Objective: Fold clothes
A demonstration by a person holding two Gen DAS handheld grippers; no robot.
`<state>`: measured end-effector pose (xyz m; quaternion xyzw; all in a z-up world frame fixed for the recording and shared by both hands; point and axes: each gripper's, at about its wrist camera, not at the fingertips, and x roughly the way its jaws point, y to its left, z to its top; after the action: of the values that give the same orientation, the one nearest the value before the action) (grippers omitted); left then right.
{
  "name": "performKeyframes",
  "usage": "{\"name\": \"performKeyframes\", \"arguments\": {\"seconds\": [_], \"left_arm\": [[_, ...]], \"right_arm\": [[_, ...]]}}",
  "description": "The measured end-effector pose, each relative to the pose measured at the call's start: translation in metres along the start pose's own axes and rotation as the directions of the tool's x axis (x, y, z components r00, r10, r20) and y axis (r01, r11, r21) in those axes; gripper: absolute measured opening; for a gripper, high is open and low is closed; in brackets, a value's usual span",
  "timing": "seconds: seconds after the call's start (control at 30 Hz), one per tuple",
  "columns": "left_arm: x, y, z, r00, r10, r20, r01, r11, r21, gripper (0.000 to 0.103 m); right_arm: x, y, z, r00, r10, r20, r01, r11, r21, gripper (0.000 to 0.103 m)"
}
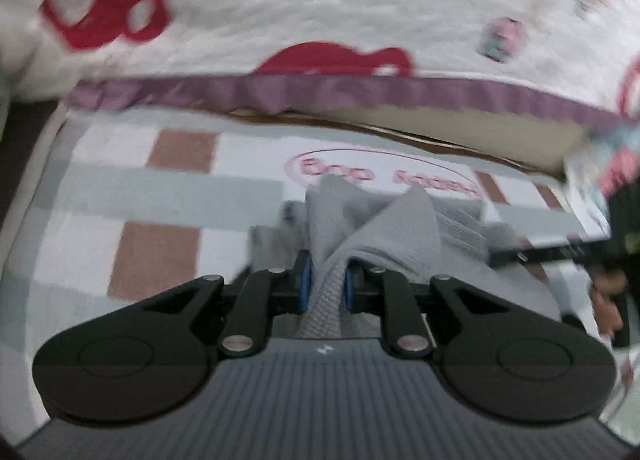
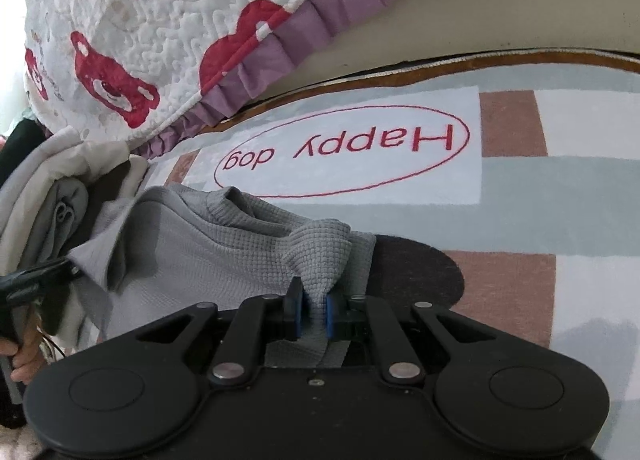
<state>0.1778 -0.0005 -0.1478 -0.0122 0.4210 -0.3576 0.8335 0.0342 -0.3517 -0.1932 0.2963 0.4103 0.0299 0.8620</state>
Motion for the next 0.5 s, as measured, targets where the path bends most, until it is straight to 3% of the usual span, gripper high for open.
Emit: {"name": "performKeyframes", "arguments": {"seconds": [0.13,0.27,0.43,0.5], "left_arm": [[0.005,0.025,-0.003,0.999,-0.036,-0.025,0.031,0.983,-0.181,0.029],[-0.006,0.026,-0.001,0.998,0.029,0.049,-0.020,0.983,-0.182,0.033],[-0.025,0.030,0.001,0.983,0.086,0.159,-0.054,0.979,-0.196,0.033],[-0.026,0.032,0.002,0.989,0.040,0.144,-0.014,0.984,-0.180,0.034]], "right_arm": [[0.001,0.002,0.001,1.000,-0.002,-0.005,0.002,1.000,-0.016,0.010],[0.001,0.005,-0.002,1.000,-0.015,0.007,0.015,0.999,-0.035,0.010],[0.001,0.010,-0.002,0.999,-0.038,0.008,0.039,0.996,-0.080,0.010],[0.000,0.011,-0.002,0.999,-0.041,0.007,0.042,0.995,-0.085,0.010]]}}
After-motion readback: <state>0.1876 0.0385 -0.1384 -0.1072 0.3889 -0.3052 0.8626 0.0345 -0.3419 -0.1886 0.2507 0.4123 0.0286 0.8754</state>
